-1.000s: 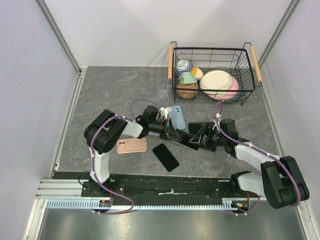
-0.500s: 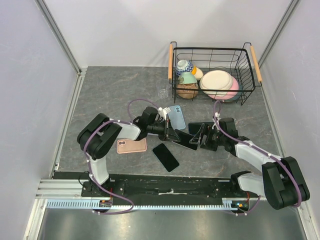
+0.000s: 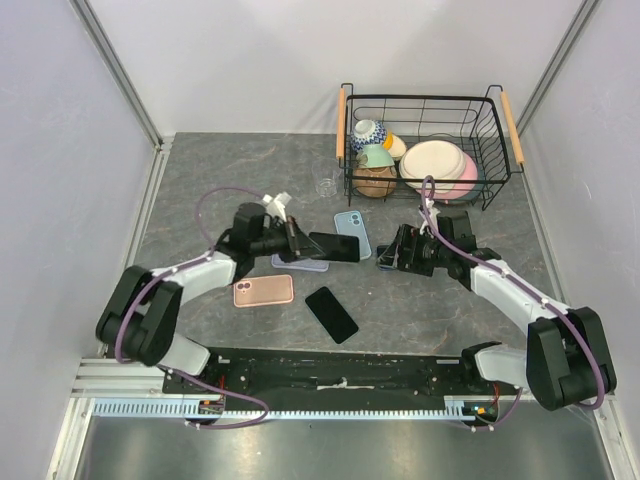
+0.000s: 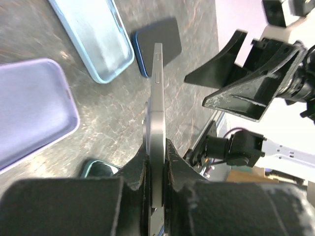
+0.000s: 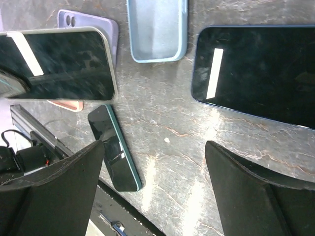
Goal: Put the phone into the phone case
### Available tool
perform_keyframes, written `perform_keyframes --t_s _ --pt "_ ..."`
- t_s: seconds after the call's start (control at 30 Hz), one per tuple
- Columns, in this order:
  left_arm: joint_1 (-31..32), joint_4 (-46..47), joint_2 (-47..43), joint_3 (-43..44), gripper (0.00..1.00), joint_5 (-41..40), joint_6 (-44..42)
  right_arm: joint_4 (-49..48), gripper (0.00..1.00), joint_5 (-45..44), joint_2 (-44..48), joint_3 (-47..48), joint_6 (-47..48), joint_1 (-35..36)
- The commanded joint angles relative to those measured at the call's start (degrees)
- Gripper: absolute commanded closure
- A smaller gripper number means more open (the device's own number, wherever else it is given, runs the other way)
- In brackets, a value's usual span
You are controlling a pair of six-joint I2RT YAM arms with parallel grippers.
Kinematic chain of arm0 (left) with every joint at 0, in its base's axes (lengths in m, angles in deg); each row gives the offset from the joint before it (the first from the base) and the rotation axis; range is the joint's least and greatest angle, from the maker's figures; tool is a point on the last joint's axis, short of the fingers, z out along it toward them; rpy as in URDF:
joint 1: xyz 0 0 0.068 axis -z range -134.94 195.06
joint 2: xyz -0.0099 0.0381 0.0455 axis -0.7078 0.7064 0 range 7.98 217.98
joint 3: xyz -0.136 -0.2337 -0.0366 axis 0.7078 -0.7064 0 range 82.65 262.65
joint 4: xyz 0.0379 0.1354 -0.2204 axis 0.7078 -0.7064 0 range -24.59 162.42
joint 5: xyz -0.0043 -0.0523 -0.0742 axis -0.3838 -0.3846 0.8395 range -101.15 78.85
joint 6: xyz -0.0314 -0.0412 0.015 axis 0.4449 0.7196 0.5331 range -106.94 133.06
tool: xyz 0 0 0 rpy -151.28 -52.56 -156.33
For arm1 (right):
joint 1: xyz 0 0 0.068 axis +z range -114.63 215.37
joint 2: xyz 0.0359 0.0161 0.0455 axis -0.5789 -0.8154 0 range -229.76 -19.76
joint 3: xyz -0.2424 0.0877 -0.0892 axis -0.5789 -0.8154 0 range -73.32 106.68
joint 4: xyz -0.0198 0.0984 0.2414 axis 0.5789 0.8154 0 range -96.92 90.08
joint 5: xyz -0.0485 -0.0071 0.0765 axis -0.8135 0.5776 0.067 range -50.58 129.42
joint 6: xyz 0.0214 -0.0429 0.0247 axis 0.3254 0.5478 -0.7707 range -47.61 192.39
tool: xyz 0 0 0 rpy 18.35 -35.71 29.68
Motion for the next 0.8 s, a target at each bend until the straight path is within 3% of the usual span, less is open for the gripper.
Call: perform_keyframes --t_s 0.0,0.2,0.43,0.57,0.77 --pt "-7.5 -0.6 -9.8 -3.1 0.98 3.6 -3.7 -2.3 0.09 4.3 -0.8 3.4 1.8 0.1" --pt "-13.5 -2.7 -21.5 -5.7 0.98 10.1 -5.4 -7.8 0.09 13.7 -2.4 5.0 1.2 0.6" --pt "-13.8 7.2 -31.1 -9.7 0.98 19.1 -3.3 -15.2 0.07 23.0 -3.0 8.7 -1.3 4.3" --pt "-13.8 9.9 -33.8 -11.0 0.98 21.7 -2.7 -26.9 0.07 28.0 -2.9 8.5 -8.0 7.0" --pt "-13.8 23.0 -34.6 -13.9 0.98 25.3 4.0 -42.5 0.09 31.3 -2.5 5.6 -19.2 8.8"
